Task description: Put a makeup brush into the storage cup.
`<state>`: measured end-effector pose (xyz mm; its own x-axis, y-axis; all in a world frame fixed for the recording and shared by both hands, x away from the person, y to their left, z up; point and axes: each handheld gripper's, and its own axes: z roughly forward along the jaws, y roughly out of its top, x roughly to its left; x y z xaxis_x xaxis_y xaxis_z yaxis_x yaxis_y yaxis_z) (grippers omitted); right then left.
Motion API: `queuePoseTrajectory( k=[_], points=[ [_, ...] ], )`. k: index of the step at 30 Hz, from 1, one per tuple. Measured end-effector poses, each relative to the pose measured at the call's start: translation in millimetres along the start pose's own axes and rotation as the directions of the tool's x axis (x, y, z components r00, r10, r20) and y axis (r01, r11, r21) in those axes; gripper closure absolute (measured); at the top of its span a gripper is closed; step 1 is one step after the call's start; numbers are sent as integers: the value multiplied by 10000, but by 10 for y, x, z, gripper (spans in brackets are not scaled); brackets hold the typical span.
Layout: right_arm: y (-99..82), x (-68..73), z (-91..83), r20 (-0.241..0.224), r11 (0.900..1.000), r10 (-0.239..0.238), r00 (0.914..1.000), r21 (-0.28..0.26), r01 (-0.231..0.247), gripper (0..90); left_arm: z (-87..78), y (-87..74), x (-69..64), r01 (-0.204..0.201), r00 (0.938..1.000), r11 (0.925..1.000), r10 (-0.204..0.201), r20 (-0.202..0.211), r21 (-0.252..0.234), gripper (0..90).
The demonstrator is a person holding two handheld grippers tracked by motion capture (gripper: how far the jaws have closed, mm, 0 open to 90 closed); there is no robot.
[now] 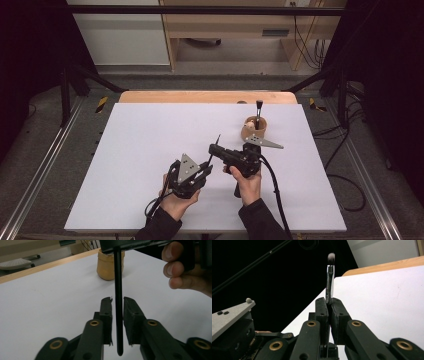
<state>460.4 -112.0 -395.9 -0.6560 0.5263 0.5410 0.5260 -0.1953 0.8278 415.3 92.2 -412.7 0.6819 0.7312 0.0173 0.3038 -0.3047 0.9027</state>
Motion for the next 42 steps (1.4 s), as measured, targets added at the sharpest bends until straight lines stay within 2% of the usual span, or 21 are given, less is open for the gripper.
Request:
queuePoseTrajectory(
  k=[2, 5, 13, 17, 20, 22, 29, 34, 42],
  points=[
    [11, -5, -22, 35, 9999, -155, 9999, -71, 156, 856, -11, 5, 13, -79, 10000, 10000, 78, 33, 17, 681],
    [28, -17, -60, 336, 9991, -409, 9986, -89, 412, 856, -37, 8, 47, -170, 9998, 9998, 170, 71, -88, 596],
    [67, -56, -152, 619, 9967, -781, 9950, -160, 792, 856, -129, 39, 153, -345, 9988, 9991, 353, 327, -246, 385],
    [92, -70, -202, 745, 9953, -941, 9928, -161, 955, 856, -188, 47, 207, -520, 9980, 9984, 528, 358, -238, 297],
    [103, -77, -233, 788, 9936, -1091, 9909, -205, 1110, 856, -236, 43, 249, -669, 9975, 9976, 673, 216, -183, 237],
    [110, -83, -256, 861, 9932, -1135, 9898, -165, 1153, 856, -272, 38, 280, -767, 9970, 9969, 769, 101, -143, 215],
    [130, -99, -310, 1066, 9906, -1347, 9851, -95, 1365, 856, -397, 18, 384, -770, 9967, 9968, 775, 233, -202, 176],
    [153, -108, -366, 1151, 9889, -1455, 9827, -148, 1481, 856, -488, -10, 483, -616, 9975, 9977, 625, 321, -277, 151],
    [180, -130, -467, 1343, 9861, -1590, 9781, -259, 1638, 856, -641, -119, 671, -331, 9993, 9990, 336, 156, -312, 129]
  ],
)
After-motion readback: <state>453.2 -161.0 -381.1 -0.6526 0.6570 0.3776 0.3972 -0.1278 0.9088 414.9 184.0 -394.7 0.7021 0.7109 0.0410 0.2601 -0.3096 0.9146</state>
